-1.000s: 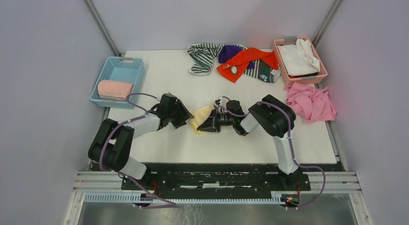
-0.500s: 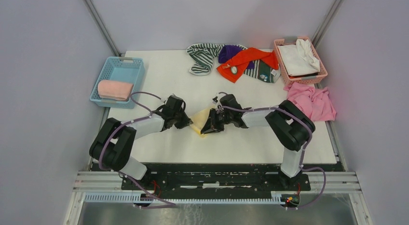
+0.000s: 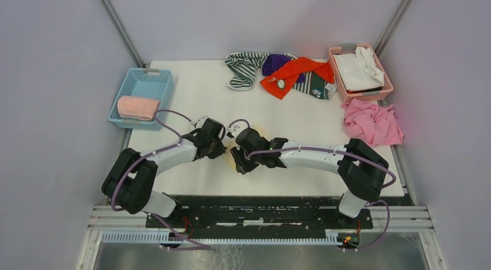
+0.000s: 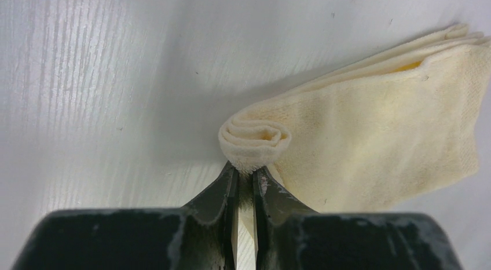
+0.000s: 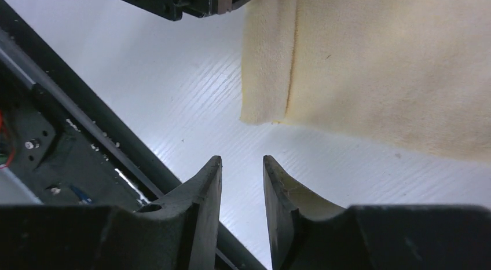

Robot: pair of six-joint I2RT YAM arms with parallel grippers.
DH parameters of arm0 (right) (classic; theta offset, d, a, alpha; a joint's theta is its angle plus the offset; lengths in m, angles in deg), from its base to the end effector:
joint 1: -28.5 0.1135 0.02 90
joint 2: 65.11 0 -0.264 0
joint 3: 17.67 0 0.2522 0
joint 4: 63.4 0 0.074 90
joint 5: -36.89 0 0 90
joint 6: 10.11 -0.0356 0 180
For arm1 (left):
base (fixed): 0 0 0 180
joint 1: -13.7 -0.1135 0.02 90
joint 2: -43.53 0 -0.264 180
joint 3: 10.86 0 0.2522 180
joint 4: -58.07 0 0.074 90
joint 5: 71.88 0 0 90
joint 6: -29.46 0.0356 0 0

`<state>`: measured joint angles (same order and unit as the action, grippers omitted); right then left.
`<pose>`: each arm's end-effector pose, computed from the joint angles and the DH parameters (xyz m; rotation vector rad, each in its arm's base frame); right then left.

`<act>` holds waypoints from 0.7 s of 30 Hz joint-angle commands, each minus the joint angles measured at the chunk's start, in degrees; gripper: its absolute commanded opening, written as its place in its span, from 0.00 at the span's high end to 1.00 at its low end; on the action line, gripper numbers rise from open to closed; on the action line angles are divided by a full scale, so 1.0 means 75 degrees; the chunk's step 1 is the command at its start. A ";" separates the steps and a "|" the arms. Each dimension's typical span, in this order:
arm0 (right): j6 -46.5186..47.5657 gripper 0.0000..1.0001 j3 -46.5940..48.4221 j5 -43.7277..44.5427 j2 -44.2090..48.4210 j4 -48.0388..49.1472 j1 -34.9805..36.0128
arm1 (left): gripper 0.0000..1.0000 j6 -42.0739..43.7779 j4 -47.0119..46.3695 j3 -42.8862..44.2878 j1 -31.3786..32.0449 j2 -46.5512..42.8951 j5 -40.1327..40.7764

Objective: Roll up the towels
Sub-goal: Roll the towel at the center of the board.

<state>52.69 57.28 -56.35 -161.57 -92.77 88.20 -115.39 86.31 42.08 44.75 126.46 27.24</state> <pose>0.1766 0.3062 0.1984 -0.7523 2.4876 0.6883 0.2286 -0.1310 0.1566 -0.5957 2.5397 -0.3534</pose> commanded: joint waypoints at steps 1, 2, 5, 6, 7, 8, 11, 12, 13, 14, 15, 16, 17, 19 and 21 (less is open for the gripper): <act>0.0648 0.60 0.0382 0.1381 -0.0216 0.0291 0.0391 | 0.93 -0.0420 0.0399 0.0116 0.0104 -0.0203 0.0419; 0.0700 0.59 0.0409 0.1493 -0.0276 0.0393 0.0468 | 0.93 -0.0452 0.0417 0.0119 0.0122 -0.0216 0.0441; 0.0836 0.57 0.0502 0.1556 -0.0420 0.0707 0.0616 | 0.92 -0.0538 0.0447 0.0078 0.0160 -0.0270 0.0473; 0.0908 0.55 0.0531 0.1637 -0.0476 0.0801 0.0662 | 0.92 -0.0601 0.0454 0.0055 0.0161 -0.0285 0.0471; 0.0990 0.53 0.0543 0.1720 -0.0562 0.0914 0.0719 | 0.92 -0.0647 0.0443 0.0019 0.0161 -0.0300 0.0474; 0.1044 0.52 0.0539 0.1792 -0.0662 0.1078 0.0748 | 0.92 -0.0733 0.0431 -0.0020 0.0167 -0.0319 0.0476; 0.1212 0.52 0.0420 0.1944 -0.0973 0.1613 0.0808 | 0.92 -0.0861 0.0362 -0.0129 0.0161 -0.0380 0.0468; 0.1283 0.53 0.0401 0.2013 -0.1059 0.1750 0.0831 | 0.92 -0.0875 0.0355 -0.0146 0.0157 -0.0395 0.0444; 0.1364 0.53 0.0369 0.2064 -0.1130 0.1880 0.0855 | 0.92 -0.0889 0.0344 -0.0159 0.0161 -0.0394 0.0438; 0.1445 0.53 0.0343 0.2091 -0.1176 0.2009 0.0879 | 0.91 -0.0907 0.0343 -0.0161 0.0161 -0.0394 0.0430; 0.1517 0.54 0.0322 0.2127 -0.1230 0.2121 0.0902 | 0.92 -0.0939 0.0340 -0.0172 0.0161 -0.0394 0.0420; 0.1560 0.55 0.0317 0.2197 -0.1295 0.2217 0.0916 | 0.91 -0.0952 0.0323 -0.0183 0.0164 -0.0403 0.0413; 0.1609 0.55 0.0326 0.2262 -0.1357 0.2281 0.0930 | 0.92 -0.0968 0.0315 -0.0193 0.0173 -0.0411 0.0408; 0.1701 0.57 0.0355 0.2363 -0.1478 0.2363 0.0965 | 0.91 -0.1013 0.0296 -0.0224 0.0164 -0.0426 0.0389; 0.1756 0.57 0.0316 0.2298 -0.1576 0.2507 0.0991 | 0.92 -0.1081 0.0279 -0.0270 0.0161 -0.0463 0.0419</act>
<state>61.48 58.75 -39.66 -170.64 -79.73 94.45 -120.55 88.49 40.86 44.05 124.78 28.49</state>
